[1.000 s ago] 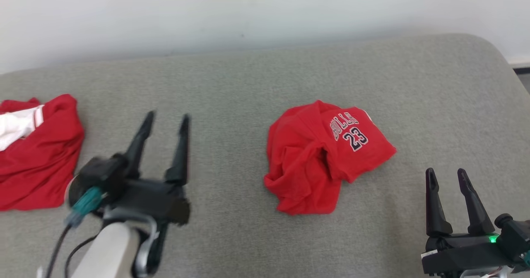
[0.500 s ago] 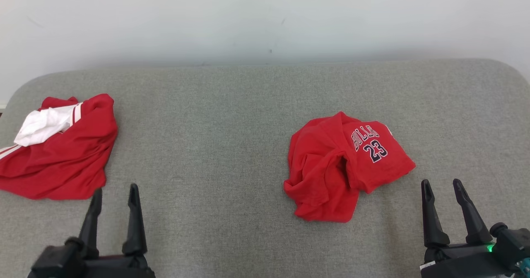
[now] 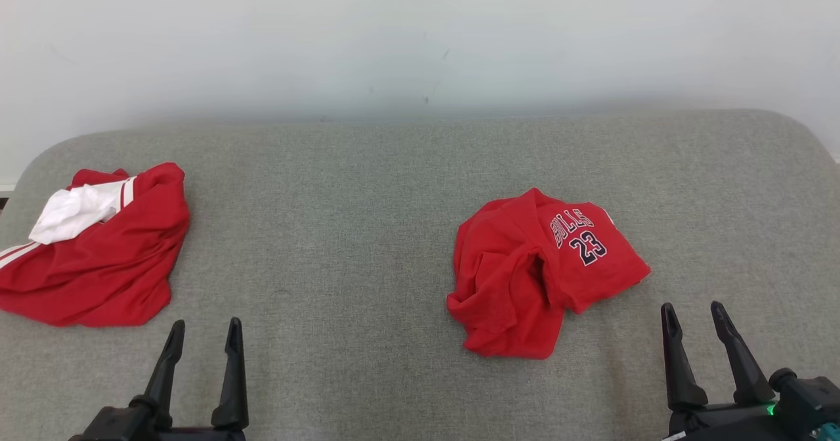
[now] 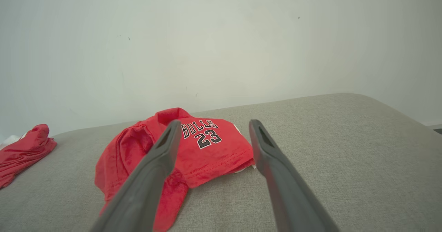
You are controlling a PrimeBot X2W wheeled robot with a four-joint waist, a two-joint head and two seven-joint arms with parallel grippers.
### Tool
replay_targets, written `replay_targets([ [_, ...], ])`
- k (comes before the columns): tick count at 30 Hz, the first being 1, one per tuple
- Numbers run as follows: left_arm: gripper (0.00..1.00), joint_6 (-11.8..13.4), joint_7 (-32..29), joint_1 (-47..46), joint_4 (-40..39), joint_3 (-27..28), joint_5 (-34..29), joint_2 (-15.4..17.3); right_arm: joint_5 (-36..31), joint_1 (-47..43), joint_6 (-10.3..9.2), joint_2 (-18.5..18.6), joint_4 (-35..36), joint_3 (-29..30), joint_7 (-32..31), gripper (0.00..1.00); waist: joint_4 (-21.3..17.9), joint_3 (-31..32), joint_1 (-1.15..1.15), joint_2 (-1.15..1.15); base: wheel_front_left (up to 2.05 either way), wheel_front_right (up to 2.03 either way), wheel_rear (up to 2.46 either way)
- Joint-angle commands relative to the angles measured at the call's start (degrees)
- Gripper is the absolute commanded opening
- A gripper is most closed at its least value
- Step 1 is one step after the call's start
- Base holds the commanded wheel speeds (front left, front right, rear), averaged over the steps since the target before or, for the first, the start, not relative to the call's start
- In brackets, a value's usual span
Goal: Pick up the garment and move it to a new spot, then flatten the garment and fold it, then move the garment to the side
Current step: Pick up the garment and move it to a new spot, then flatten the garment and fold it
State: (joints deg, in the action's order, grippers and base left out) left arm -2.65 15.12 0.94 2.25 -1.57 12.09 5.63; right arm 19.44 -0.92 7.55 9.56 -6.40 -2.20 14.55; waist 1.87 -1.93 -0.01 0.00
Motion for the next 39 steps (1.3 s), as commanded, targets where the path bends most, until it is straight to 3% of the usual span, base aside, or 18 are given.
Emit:
replay_targets([
  [1, 1.00, -0.19, 0.05, 0.43, 0.23, 0.66, -0.64, -0.28, -0.57, -0.56, -0.12, -0.14, 0.19, 0.09, -0.20, 1.00, -0.09, 0.02, 0.01, 0.00, 0.00, 0.00, 0.00],
  [29, 1.00, -2.15, 0.05, -0.13, 1.17, 4.49, -2.94, -2.26, -0.55, -0.81, -0.12, -0.34, -0.26, 0.89, -0.12, 1.00, -0.09, -1.09, 0.01, 0.00, 0.00, 0.00, 0.00],
  [39, 1.00, -2.22, 0.05, -2.52, 1.27, 3.91, -3.38, -2.50, -0.45, 10.10, -0.12, 5.17, -3.51, 1.10, -5.00, 1.00, 0.37, -3.92, 0.01, 0.00, 0.00, 0.00, 0.00],
])
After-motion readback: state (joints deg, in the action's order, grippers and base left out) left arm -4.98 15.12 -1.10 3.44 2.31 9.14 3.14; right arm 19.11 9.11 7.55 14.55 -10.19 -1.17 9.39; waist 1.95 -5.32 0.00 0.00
